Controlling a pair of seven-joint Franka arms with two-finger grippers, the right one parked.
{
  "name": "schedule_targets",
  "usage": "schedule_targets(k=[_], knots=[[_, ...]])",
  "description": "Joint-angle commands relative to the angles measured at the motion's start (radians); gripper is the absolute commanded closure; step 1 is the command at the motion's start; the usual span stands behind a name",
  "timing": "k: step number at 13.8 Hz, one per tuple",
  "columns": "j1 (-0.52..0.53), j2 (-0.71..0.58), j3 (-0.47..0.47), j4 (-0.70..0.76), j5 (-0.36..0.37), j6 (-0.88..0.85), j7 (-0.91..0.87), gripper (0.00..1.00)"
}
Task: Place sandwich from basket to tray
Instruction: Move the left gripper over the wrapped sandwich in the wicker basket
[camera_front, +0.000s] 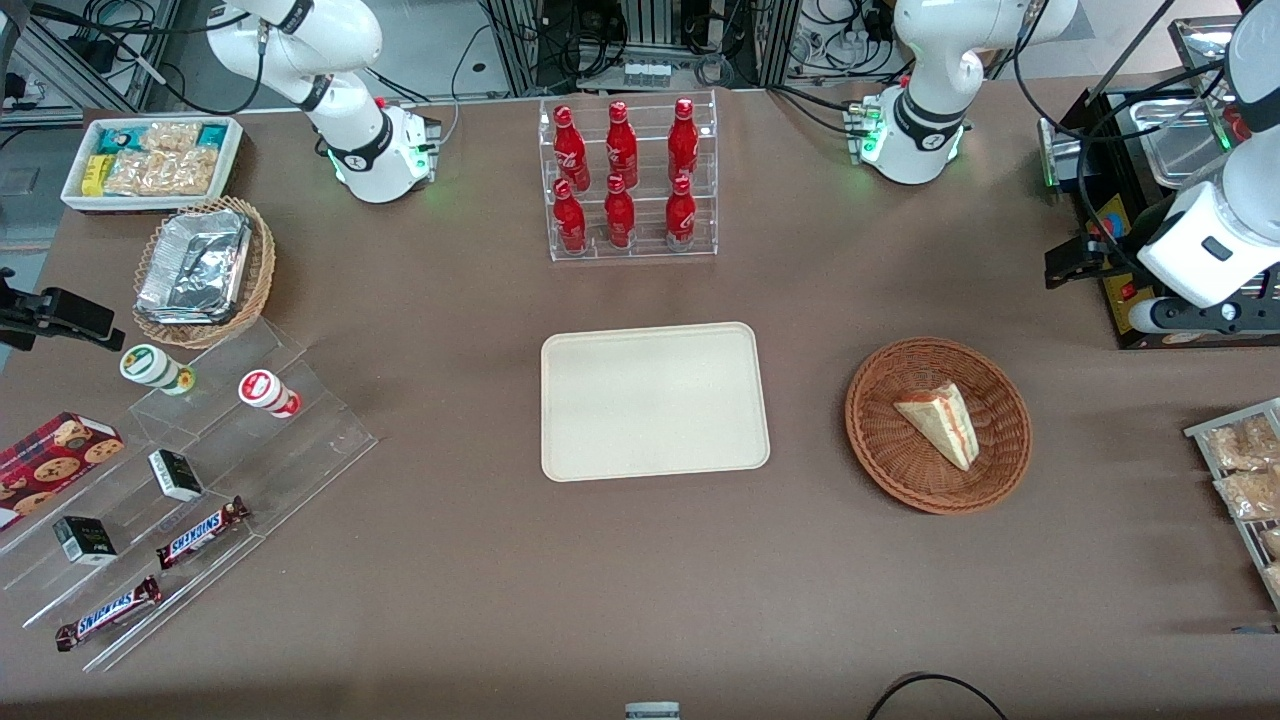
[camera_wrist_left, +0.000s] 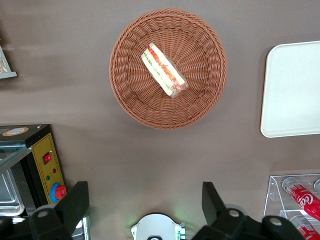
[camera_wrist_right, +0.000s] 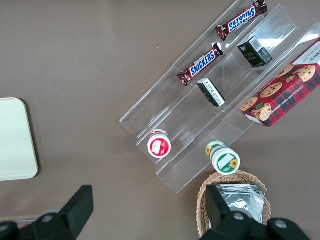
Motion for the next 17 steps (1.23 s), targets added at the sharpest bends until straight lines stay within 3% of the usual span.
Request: schedule_targets(k=[1,4,11,17], knots=[[-0.012,-0.021,0.005,-0.015,0.001,0.013,-0.008,0.00],[-0.015,-0.012,0.002,-0.055,0.004,0.059,-0.009,0.00],[-0.015,-0.021,0.002,-0.373,0.004,0.470,-0.012,0.00],[-0.017,0.017,0.002,-0.521,0.004,0.746,-0.268,0.00]])
